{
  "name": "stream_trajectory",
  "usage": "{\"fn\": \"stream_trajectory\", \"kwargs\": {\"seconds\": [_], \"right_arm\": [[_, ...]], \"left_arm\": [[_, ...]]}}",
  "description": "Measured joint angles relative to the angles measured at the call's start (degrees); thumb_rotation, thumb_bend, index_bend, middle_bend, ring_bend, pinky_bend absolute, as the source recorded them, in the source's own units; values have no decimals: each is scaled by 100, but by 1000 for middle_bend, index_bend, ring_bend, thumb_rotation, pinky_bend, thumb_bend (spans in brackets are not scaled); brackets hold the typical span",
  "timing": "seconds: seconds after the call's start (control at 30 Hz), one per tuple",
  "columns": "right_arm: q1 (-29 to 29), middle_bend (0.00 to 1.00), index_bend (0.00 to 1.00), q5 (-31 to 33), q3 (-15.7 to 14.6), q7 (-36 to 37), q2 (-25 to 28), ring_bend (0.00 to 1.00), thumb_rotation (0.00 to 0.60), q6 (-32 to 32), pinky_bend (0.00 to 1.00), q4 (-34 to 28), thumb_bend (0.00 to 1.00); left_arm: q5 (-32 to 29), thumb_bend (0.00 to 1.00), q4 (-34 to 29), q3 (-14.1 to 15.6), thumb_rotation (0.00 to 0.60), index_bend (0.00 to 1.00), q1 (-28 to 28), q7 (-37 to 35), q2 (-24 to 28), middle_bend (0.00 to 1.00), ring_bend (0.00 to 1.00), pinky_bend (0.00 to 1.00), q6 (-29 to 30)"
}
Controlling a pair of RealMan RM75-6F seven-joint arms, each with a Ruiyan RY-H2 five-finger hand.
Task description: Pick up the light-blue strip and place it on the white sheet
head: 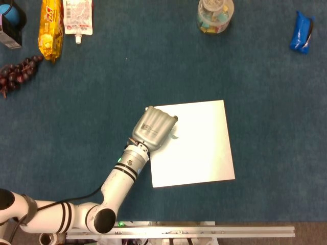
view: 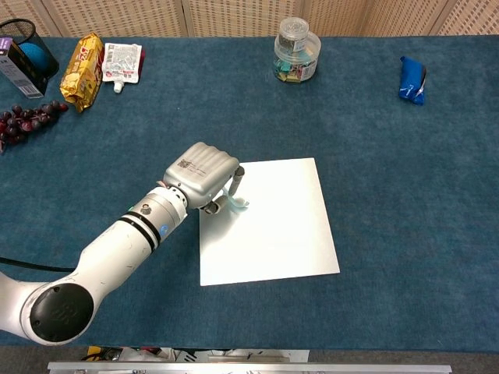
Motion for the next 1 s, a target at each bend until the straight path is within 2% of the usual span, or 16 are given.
{"fn": "stream_trajectory", "kwargs": {"seconds": [0.4,1.0], "right_arm": [[-25,594,513,-28,1,25,-11,673,600,49,694,-5,231],[-84,594,513,-42,2,15,11,673,600,140,694,-43,231]], "left_arm": [[106,378,-413,250,598,437,23,36,220,898,1000,1000,164],[140,378,-644,492,600,445,-10,-44,364,898,1000,1000,57]]}}
